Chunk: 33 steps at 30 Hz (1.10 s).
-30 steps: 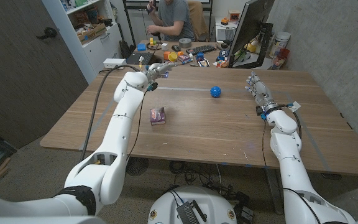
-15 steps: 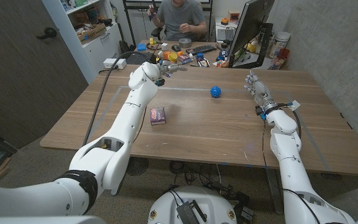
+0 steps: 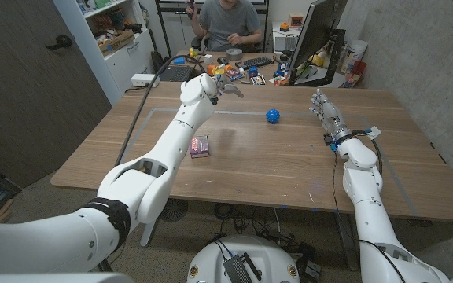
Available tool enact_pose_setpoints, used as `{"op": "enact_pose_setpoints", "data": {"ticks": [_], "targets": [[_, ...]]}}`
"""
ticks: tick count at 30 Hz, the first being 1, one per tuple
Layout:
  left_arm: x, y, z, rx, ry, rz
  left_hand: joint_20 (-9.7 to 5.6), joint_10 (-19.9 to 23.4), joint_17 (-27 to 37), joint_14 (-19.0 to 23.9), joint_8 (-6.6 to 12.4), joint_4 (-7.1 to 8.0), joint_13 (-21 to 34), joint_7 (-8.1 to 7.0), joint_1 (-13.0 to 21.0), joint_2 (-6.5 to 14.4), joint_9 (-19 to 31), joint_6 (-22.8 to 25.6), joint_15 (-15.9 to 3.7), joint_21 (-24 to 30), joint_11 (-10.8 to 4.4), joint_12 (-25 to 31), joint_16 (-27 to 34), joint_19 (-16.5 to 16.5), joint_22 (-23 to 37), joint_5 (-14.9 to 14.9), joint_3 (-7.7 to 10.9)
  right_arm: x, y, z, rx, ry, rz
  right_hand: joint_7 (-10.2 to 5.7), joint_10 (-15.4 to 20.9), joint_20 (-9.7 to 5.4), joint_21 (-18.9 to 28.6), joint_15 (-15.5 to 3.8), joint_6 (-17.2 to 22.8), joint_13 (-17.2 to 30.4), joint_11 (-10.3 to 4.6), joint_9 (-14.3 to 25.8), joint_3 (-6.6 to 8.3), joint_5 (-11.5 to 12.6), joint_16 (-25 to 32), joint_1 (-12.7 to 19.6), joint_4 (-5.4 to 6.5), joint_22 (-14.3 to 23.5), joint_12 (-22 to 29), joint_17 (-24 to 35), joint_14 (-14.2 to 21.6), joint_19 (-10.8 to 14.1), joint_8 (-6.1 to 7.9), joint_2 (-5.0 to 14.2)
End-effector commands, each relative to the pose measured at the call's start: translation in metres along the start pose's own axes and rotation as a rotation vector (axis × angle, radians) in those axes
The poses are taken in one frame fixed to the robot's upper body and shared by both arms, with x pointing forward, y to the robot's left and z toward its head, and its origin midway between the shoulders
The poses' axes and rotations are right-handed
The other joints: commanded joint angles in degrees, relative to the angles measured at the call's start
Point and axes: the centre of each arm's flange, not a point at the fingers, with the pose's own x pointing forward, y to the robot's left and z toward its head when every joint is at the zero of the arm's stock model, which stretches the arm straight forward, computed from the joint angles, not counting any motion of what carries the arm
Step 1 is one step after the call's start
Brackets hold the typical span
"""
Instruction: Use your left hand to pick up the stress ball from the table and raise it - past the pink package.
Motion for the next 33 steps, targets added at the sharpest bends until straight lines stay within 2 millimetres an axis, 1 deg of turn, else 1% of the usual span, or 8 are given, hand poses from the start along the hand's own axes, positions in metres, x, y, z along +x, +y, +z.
{"op": "enact_pose_setpoints", "data": {"ticks": [1,6,7,14,20,25,28,33], "targets": [[0.024,-0.011,0.031,0.078,-0.014,-0.048,-1.29,-1.97,0.20,-1.76,-0.31,0.11,0.10,0.13,4.28,-0.52,0.13,-2.32,-4.48,-0.41,0.21,-0.40,-0.18,-0.74,-0.05,0.64,1.28,0.000,-0.005,0.000,-0.007,0.006,-0.014,1.09,-0.34,0.12,-0.04,0.02,0.17,0.09,0.13,0.08,0.38,0.02,0.21,0.66,0.02,0.18,0.02,0.17,-0.24,0.31,0.32,0.44],[0.033,-0.013,0.039,0.062,-0.033,-0.062,-1.44,-3.93,0.22,-3.12,-0.63,0.31,0.11,0.53,6.38,-1.31,0.14,-4.71,-4.05,-0.41,1.10,-0.63,-0.19,-1.08,-0.07,0.89,1.53,0.000,-0.007,-0.002,-0.011,0.011,-0.018,1.12,-0.44,0.14,-0.09,0.01,0.14,0.08,0.13,0.08,0.44,0.02,0.20,0.72,-0.01,0.19,0.00,0.17,-0.29,0.30,0.32,0.49],[0.035,-0.014,0.042,0.066,-0.034,-0.065,-1.49,-4.29,0.23,-3.33,-0.70,0.35,0.11,0.58,6.65,-1.43,0.14,-5.17,-4.05,-0.39,1.00,-0.67,-0.19,-1.10,-0.07,0.92,1.53,0.000,-0.007,-0.002,-0.009,0.014,-0.019,1.15,-0.44,0.10,-0.11,0.05,0.11,0.08,0.05,0.08,0.46,0.02,0.20,0.74,-0.02,0.19,0.00,0.17,-0.30,0.28,0.31,0.51],[0.045,-0.022,0.062,0.055,-0.066,-0.064,-1.89,-5.10,0.26,-3.47,-0.50,0.66,0.13,1.00,7.20,-2.16,0.15,-6.03,-3.68,-0.07,1.63,-0.49,0.10,-0.50,-0.04,0.96,1.17,0.001,-0.007,-0.003,-0.015,0.015,-0.014,1.23,-0.71,0.15,-0.26,0.01,-0.03,0.08,0.16,0.08,0.58,0.03,0.14,0.87,-0.10,0.19,-0.08,0.16,-0.51,0.09,0.27,0.59],[0.053,-0.032,0.079,0.005,-0.121,-0.058,-2.01,-4.29,0.31,-2.33,0.13,1.04,0.15,1.26,7.04,-2.64,0.15,-5.17,-3.78,0.24,1.14,0.11,0.66,0.25,0.04,0.93,0.58,0.001,-0.009,-0.005,-0.018,0.018,-0.020,1.29,-0.92,0.23,-0.39,0.08,-0.25,0.08,0.21,0.08,0.66,0.02,0.06,0.95,-0.16,0.19,-0.14,0.16,-0.81,-0.08,0.21,0.61],[0.052,-0.039,0.087,-0.008,-0.155,-0.050,-2.16,-3.47,0.35,-1.66,0.53,1.29,0.15,1.62,6.75,-2.77,0.15,-4.34,-3.83,0.35,1.11,0.52,0.92,0.57,0.08,0.89,0.15,0.001,-0.012,-0.005,-0.019,0.021,-0.027,1.29,-0.98,0.27,-0.45,0.07,-0.38,0.08,0.27,0.08,0.69,0.01,0.06,0.98,-0.18,0.19,-0.14,0.16,-0.86,-0.17,0.16,0.61],[0.052,-0.038,0.090,-0.016,-0.164,-0.033,-2.20,-3.39,0.35,-1.60,0.58,1.36,0.15,1.61,6.66,-2.78,0.15,-4.23,-3.84,0.36,1.10,0.57,0.93,0.60,0.09,0.88,0.05,0.001,-0.014,-0.006,-0.020,0.025,-0.034,1.29,-1.01,0.28,-0.47,0.08,-0.43,0.08,0.28,0.08,0.70,0.01,0.05,1.00,-0.19,0.19,-0.15,0.16,-0.91,-0.18,0.15,0.61],[0.051,-0.043,0.096,-0.002,-0.177,-0.039,-2.21,-3.31,0.36,-1.51,0.57,1.46,0.15,1.73,6.52,-2.78,0.14,-4.26,-3.83,0.37,1.11,0.62,0.95,0.64,0.11,0.86,-0.12,0.002,-0.016,-0.008,-0.029,0.030,-0.039,1.31,-1.13,0.25,-0.52,0.07,-0.45,0.08,0.27,0.08,0.73,0.00,0.05,1.02,-0.23,0.20,-0.17,0.16,-0.99,-0.25,0.16,0.58]]}}
